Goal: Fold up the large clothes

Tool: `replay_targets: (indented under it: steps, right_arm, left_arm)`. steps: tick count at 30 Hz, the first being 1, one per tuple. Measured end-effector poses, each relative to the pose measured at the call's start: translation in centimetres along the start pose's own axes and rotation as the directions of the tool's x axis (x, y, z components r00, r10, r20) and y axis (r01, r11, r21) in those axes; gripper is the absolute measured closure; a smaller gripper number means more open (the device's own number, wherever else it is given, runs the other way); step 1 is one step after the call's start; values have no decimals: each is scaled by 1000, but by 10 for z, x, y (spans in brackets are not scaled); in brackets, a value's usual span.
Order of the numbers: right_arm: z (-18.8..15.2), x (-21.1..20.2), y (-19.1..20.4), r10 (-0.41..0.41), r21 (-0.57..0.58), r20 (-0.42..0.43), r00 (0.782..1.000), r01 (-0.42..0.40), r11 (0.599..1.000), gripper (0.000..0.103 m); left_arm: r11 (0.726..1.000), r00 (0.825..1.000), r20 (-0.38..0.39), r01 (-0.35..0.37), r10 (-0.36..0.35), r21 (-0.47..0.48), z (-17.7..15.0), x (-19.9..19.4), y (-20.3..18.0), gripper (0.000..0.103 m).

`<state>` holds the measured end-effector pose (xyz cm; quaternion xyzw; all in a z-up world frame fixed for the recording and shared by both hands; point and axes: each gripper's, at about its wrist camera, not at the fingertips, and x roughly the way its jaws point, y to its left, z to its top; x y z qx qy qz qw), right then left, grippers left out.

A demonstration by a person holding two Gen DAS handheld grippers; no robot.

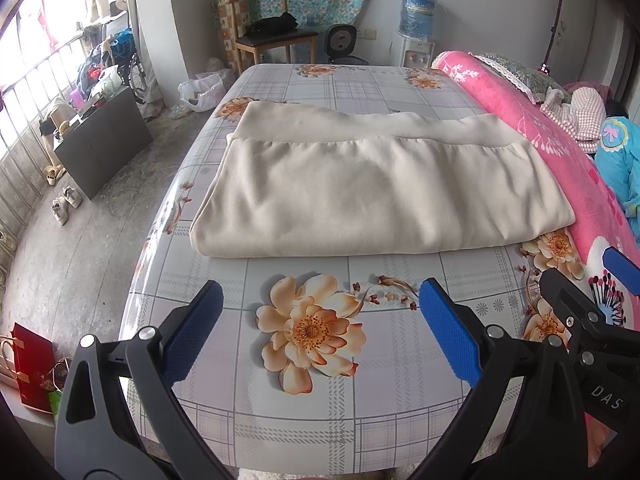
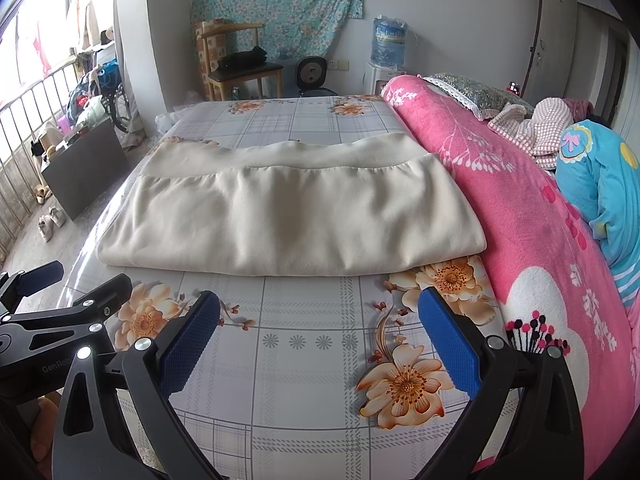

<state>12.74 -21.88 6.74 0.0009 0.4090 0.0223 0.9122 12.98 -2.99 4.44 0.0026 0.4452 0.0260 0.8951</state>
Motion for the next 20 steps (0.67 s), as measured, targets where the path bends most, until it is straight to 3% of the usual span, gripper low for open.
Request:
replay_targets:
  steps: [20]
  right_arm:
    - [2,-3,-4,-2,-6,5,1000,2,1000,6]
  left_arm:
    - [1000,1000,2,4,-4,-1,1,-2,-4,8]
